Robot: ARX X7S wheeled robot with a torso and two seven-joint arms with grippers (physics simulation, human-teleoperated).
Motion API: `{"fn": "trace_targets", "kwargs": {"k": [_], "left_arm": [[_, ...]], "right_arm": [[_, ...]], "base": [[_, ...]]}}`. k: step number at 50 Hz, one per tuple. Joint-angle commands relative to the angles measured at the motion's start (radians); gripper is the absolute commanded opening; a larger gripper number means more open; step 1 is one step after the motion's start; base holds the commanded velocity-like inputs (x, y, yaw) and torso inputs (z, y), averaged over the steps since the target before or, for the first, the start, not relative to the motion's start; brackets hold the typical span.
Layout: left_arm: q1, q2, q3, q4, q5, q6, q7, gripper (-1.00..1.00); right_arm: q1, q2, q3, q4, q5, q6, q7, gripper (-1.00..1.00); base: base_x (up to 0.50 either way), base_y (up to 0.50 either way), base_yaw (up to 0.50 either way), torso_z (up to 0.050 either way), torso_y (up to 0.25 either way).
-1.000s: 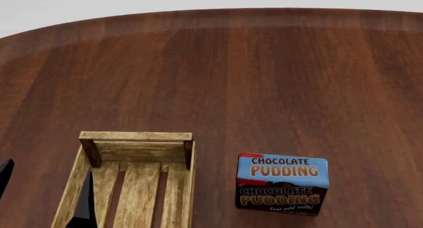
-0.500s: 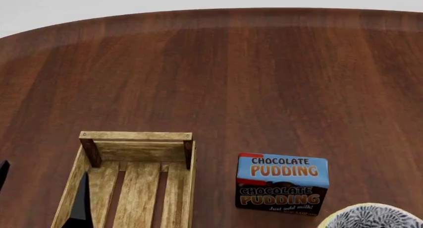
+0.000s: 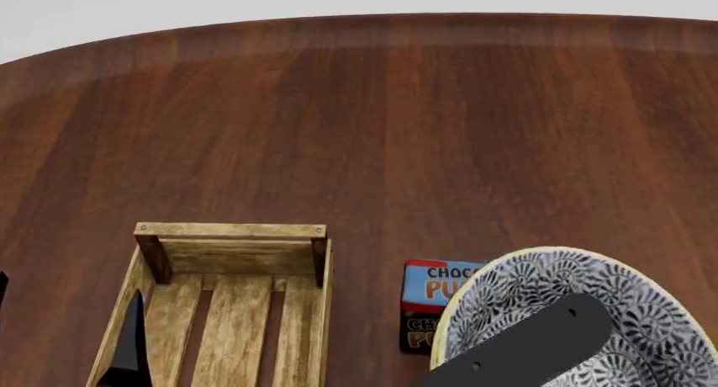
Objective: Stack the left bowl on the right bowl and place them in the tray.
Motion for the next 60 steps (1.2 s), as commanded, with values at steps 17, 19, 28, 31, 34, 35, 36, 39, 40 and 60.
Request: {"fn": "trace_targets", "kwargs": {"k": [17,19,28,31,34,35,36,39,40,60], "left_arm": [[0.004,-0.006,0.002,-0.001,-0.003,0.005,-0.007,1.0],[0.005,-0.008,0.003,0.0,-0.001,0.005,-0.008,1.0],[0.015,-0.015,-0.005,0.0,-0.003,0.013,-0.011,1.0],[0.019,-0.016,-0.007,-0.003,-0.002,0.019,-0.012,1.0],[0.024,-0.018,-0.009,-0.003,-0.002,0.023,-0.013,1.0],[0.025,-0.019,-0.011,-0.002,-0.004,0.021,-0.014,1.0],[0.028,-0.02,-0.013,-0.003,-0.004,0.026,-0.014,1.0],[0.029,-0.023,-0.017,-0.002,-0.007,0.024,-0.016,1.0],[0.031,-0.025,-0.019,0.0,-0.006,0.023,-0.018,1.0],[0.053,-0.069,-0.115,0.024,-0.048,-0.005,-0.058,1.0]], "right_arm": [[0.518,-0.136,-0.26,0.287,0.126,0.132,-0.069,-1.0],[0.527,-0.157,-0.263,0.314,0.116,0.149,-0.09,-1.0],[0.551,-0.22,-0.277,0.385,0.075,0.195,-0.147,-1.0],[0.558,-0.258,-0.279,0.419,0.052,0.217,-0.176,-1.0],[0.56,-0.288,-0.281,0.449,0.025,0.241,-0.201,-1.0],[0.559,-0.3,-0.275,0.459,0.014,0.249,-0.214,-1.0],[0.56,-0.307,-0.275,0.467,0.005,0.255,-0.221,-1.0],[0.561,-0.337,-0.268,0.493,-0.026,0.278,-0.25,-1.0],[0.558,-0.346,-0.261,0.501,-0.038,0.284,-0.263,-1.0],[0.503,-0.506,-0.166,0.627,-0.34,0.434,-0.534,-1.0]], "base": [[0.0,0.0,0.0,0.0,0.001],[0.0,0.0,0.0,0.0,0.0],[0.0,0.0,0.0,0.0,0.0],[0.0,0.0,0.0,0.0,0.0],[0.0,0.0,0.0,0.0,0.0],[0.0,0.0,0.0,0.0,0.0],[0.0,0.0,0.0,0.0,0.0],[0.0,0.0,0.0,0.0,0.0],[0.0,0.0,0.0,0.0,0.0],[0.0,0.0,0.0,0.0,0.001]]}}
